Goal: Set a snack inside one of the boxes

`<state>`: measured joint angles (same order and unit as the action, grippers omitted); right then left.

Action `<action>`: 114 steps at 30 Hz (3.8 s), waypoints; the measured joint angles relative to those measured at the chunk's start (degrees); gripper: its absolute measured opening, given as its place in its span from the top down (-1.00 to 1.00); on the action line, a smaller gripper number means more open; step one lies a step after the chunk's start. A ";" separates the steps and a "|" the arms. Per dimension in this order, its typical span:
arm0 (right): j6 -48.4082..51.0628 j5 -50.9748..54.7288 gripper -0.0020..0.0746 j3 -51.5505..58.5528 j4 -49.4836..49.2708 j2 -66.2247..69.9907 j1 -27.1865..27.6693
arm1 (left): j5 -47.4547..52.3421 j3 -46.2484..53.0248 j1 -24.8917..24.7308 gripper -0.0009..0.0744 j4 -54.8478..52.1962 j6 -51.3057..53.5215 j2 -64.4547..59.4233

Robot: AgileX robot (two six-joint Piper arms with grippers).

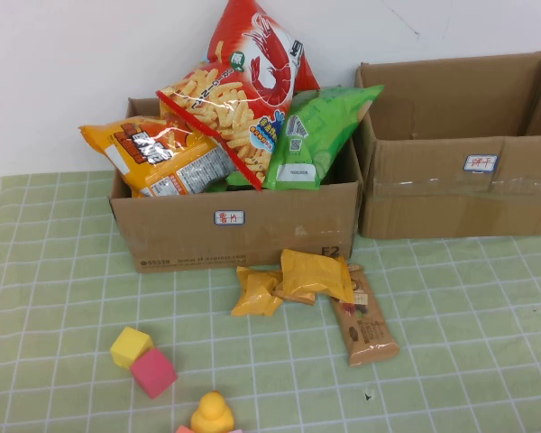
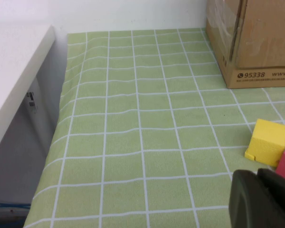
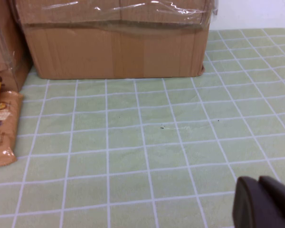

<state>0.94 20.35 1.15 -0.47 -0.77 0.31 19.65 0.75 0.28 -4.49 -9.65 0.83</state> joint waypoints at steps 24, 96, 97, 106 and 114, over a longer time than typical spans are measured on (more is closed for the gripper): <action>-0.15 0.00 0.95 0.00 0.00 0.00 0.00 | 0.00 0.00 0.00 0.98 0.00 0.00 0.00; 22.99 -0.10 0.95 -33.00 -18.91 35.56 0.00 | 13.49 -32.16 0.00 0.98 8.28 5.07 -33.76; 23.31 -0.10 0.95 -33.00 -19.66 38.02 0.00 | 12.35 -31.83 0.00 0.98 10.10 6.50 -35.08; 27.53 -14.08 0.95 -34.23 -23.59 60.59 -0.65 | 5.55 -31.01 0.00 0.98 16.65 16.00 -45.39; 28.72 -12.67 0.81 -43.86 -24.04 81.66 -15.71 | 3.22 -31.01 0.00 0.98 18.07 16.23 -47.50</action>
<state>29.66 7.68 -42.71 -24.51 80.89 -15.40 22.87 -30.25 0.28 13.58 6.57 -46.66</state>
